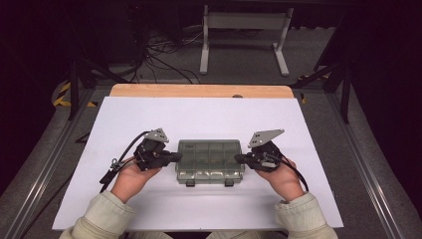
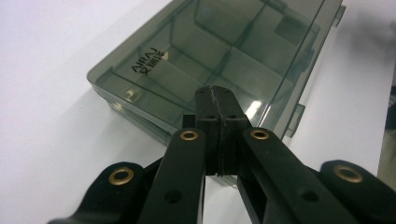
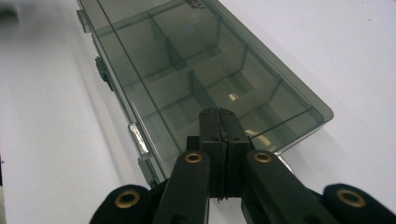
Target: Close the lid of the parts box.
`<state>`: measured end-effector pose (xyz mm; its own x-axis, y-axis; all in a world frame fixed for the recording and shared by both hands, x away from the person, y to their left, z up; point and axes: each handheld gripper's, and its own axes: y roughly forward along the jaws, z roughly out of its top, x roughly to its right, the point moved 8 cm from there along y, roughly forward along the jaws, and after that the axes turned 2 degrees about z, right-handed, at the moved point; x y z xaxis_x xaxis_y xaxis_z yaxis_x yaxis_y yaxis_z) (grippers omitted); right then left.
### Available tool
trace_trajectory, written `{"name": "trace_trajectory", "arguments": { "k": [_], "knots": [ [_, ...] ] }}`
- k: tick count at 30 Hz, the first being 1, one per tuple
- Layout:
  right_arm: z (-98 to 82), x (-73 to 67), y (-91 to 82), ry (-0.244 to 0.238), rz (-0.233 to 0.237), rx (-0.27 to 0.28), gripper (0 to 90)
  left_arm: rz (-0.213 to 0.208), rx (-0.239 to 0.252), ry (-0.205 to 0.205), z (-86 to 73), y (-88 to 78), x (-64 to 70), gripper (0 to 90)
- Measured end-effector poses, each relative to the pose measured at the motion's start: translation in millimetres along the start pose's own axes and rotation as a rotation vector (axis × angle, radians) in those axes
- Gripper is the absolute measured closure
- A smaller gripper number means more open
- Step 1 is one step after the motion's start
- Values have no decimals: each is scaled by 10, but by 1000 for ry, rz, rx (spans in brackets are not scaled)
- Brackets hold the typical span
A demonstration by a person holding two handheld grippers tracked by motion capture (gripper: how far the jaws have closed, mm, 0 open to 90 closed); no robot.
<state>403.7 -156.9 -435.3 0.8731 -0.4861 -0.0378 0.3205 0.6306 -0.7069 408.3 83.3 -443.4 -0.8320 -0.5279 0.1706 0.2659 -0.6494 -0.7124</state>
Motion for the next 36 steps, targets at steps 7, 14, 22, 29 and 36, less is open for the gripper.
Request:
{"name": "trace_trajectory", "arguments": {
  "k": [7, 14, 22, 29, 36],
  "knots": [
    [-30, -9, 38, -9, 4, -33, 900, -14, -38, 16, -30, 55, 27, 898],
    [-67, -24, 74, -15, 18, -71, 900, -33, -74, 39, -56, 105, 65, 898],
    [-104, -42, 109, -24, 34, -109, 900, -42, -119, 59, -85, 143, 116, 898],
    [-132, -50, 129, -30, 46, -135, 900, -45, -145, 76, -105, 170, 139, 898],
    [-144, -69, 140, -26, 56, -147, 900, -51, -153, 82, -112, 176, 134, 898]
  ]
}}
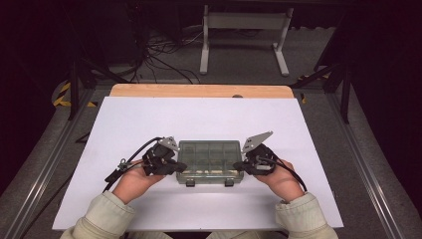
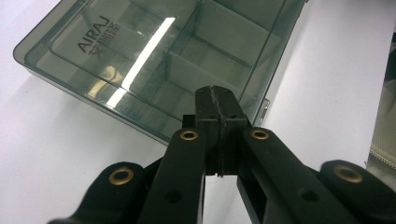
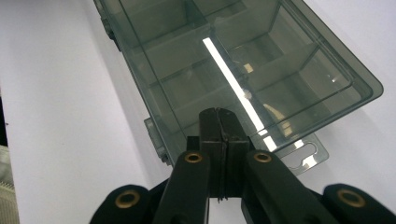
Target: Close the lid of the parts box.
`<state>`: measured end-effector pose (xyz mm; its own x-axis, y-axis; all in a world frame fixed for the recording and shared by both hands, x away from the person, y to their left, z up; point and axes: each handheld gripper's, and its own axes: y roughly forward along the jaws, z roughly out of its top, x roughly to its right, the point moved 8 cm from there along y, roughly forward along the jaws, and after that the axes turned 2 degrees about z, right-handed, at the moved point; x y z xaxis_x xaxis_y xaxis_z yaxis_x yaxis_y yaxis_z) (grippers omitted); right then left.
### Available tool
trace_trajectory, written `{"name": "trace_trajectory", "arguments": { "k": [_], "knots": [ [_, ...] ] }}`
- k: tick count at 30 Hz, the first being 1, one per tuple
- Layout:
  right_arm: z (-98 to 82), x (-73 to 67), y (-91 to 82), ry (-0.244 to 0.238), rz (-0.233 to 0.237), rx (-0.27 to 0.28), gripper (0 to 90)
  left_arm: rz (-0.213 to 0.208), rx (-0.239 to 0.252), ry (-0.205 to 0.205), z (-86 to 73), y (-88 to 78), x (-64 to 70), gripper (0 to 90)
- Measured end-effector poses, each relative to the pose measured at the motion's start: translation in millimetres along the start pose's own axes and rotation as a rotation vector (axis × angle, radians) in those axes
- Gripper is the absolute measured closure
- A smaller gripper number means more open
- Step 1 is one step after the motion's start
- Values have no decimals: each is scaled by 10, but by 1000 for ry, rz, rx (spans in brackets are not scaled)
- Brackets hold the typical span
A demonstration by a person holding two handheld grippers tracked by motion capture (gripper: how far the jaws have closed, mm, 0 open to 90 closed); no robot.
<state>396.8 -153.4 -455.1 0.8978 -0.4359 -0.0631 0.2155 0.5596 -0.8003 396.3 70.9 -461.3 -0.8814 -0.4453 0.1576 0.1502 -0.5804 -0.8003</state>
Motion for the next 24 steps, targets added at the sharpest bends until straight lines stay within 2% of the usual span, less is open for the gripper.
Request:
{"name": "trace_trajectory", "arguments": {
  "k": [6, 12, 15, 19, 24],
  "knots": [
    [-3, -5, 1, -6, 2, -4, 900, 7, -3, 6, -2, 4, 4, 898],
    [-4, -21, 5, -19, -18, -14, 896, 16, 0, 22, -10, 5, 5, 898],
    [-6, -29, 7, -24, -25, -16, 896, 2, 5, 18, -14, 7, 3, 897],
    [-16, -31, 7, -29, -24, -11, 896, -2, 11, 11, -18, 11, 4, 897],
    [-33, -24, 9, -18, -17, 25, 899, -10, 19, 1, -27, 17, -5, 898]
  ]
}}
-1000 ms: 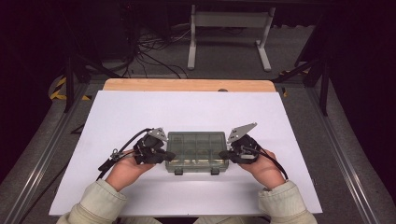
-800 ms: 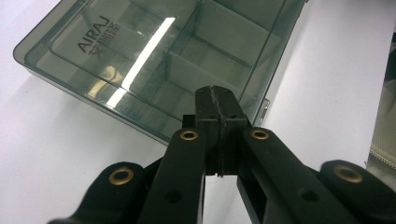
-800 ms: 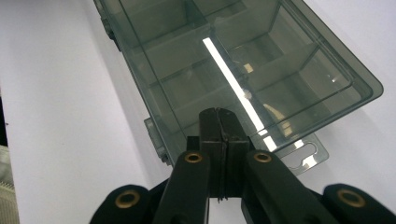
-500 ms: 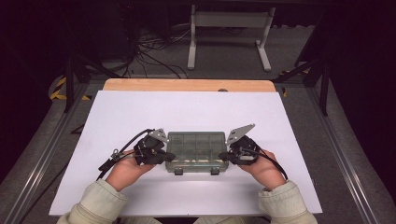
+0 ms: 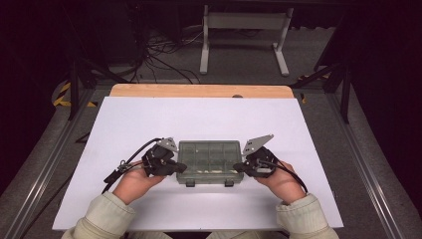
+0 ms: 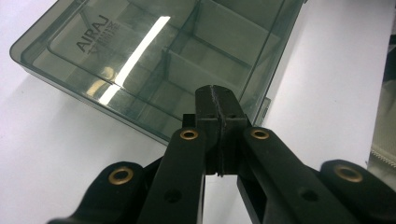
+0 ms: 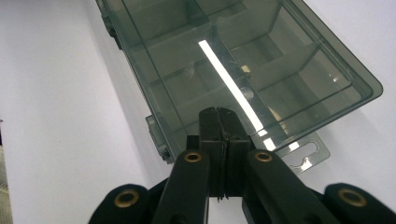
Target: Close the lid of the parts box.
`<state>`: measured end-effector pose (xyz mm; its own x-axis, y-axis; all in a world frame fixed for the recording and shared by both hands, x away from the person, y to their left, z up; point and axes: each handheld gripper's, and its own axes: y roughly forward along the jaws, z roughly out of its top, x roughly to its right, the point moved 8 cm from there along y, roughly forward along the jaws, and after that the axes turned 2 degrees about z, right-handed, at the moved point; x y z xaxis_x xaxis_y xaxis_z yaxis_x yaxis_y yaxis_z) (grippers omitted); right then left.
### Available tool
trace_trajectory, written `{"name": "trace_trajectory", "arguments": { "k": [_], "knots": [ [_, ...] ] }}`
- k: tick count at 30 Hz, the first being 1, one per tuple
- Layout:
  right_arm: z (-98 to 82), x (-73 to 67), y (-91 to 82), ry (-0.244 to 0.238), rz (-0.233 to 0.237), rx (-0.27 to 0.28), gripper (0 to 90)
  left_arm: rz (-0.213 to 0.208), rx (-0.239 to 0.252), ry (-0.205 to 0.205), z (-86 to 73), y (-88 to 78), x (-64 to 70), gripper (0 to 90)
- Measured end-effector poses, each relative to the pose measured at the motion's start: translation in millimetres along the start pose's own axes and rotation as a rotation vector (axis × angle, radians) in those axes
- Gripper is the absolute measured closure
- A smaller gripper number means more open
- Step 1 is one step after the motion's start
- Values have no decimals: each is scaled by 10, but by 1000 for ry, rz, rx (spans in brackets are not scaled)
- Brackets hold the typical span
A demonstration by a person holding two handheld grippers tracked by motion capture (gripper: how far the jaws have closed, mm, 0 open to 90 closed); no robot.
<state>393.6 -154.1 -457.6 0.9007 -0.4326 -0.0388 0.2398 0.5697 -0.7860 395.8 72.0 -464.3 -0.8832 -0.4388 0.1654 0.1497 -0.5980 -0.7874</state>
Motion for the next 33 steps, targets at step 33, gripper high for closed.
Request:
{"name": "trace_trajectory", "arguments": {
  "k": [33],
  "knots": [
    [-14, -17, 10, -27, -26, -11, 846, 34, 24, 12, 7, -5, 26, 833]
  ]
}}
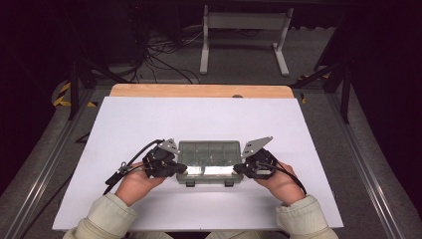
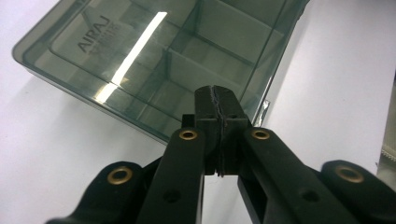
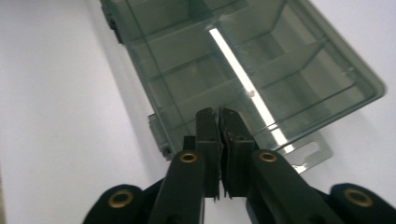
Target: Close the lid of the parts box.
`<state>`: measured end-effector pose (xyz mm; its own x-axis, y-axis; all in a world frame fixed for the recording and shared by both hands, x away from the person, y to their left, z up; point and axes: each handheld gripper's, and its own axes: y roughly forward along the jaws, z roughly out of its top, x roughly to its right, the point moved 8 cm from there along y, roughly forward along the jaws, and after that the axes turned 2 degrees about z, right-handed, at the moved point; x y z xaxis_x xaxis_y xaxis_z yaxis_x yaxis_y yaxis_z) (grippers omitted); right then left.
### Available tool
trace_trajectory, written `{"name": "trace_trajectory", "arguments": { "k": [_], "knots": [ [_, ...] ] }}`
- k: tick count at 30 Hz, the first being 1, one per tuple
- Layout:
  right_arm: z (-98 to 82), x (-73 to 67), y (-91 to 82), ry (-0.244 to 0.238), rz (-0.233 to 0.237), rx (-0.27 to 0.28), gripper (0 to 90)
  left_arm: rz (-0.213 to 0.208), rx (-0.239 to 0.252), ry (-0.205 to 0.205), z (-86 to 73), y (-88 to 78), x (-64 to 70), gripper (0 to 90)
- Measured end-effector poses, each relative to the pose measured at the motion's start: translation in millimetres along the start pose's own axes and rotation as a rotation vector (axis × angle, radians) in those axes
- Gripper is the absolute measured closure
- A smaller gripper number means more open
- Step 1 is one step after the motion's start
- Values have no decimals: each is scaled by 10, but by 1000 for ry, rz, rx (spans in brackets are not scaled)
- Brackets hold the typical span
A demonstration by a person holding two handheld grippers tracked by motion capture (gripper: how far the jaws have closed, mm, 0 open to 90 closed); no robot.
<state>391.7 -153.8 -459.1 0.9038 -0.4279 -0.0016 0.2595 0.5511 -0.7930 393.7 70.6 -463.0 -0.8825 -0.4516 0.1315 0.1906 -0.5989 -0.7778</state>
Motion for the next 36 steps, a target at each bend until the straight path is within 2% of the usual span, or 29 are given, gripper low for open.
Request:
{"name": "trace_trajectory", "arguments": {
  "k": [2, 4, 6, 7, 9, 10, 11, 12, 13, 14, 15, 17, 18, 19, 20, 22, 24, 25, 27, 29, 32, 35, 36],
  "knots": [
    [26, 8, -30, -6, -14, 26, 817, 0, 28, -5, 27, -42, 6, 818],
    [72, 13, -95, -11, -31, 74, 747, 13, 56, 4, 48, -88, 19, 738],
    [100, 11, -139, -14, -48, 103, 637, 12, 84, 12, 66, -133, 34, 639],
    [113, 13, -161, -10, -57, 120, 541, 10, 111, 14, 80, -162, 41, 545],
    [133, 14, -192, 4, -69, 148, 399, -10, 168, -10, 104, -249, 54, 417],
    [143, 9, -211, 6, -84, 162, 343, -14, 189, -8, 103, -286, 56, 342],
    [143, 9, -211, 6, -84, 162, 343, -14, 189, -8, 103, -286, 56, 303],
    [161, 3, -246, 3, -106, 185, 267, -13, 226, -13, 90, -355, 66, 272],
    [161, 3, -246, 3, -106, 185, 267, -13, 226, -13, 90, -355, 66, 237],
    [176, -8, -290, 2, -120, 209, 229, -6, 244, -18, 82, -385, 70, 206],
    [176, -8, -290, 2, -120, 209, 229, 2, 259, -19, 69, -415, 70, 176],
    [194, -16, -347, 4, -131, 248, 196, 28, 302, -25, 43, -490, 62, 145],
    [199, -19, -387, 7, -138, 273, 191, 27, 314, -34, 30, -516, 68, 122],
    [201, -18, -441, 8, -153, 306, 158, 42, 357, -39, 8, -582, 52, 92],
    [201, -18, -441, 8, -153, 306, 158, 42, 357, -39, 8, -582, 52, 75],
    [194, -23, -497, 6, -170, 336, 131, 56, 408, -51, -10, -648, 35, 57],
    [180, -29, -550, 9, -189, 368, 97, 68, 432, -59, -32, -693, 28, 35],
    [174, -30, -568, 8, -195, 377, 88, 81, 466, -71, -45, -727, 24, 27],
    [148, -33, -628, 9, -210, 413, 73, 110, 488, -65, -74, -777, -1, 24],
    [123, -30, -676, 11, -223, 442, 64, 129, 530, -73, -111, -820, 0, 22],
    [76, -26, -749, 13, -242, 488, 61, 169, 564, -60, -183, -862, -21, 21],
    [22, -24, -788, 24, -257, 513, 68, 184, 609, -80, -259, -876, -30, 14],
    [-7, -22, -800, 28, -262, 527, 67, 195, 611, -78, -292, -881, -38, 14]
  ]
}}
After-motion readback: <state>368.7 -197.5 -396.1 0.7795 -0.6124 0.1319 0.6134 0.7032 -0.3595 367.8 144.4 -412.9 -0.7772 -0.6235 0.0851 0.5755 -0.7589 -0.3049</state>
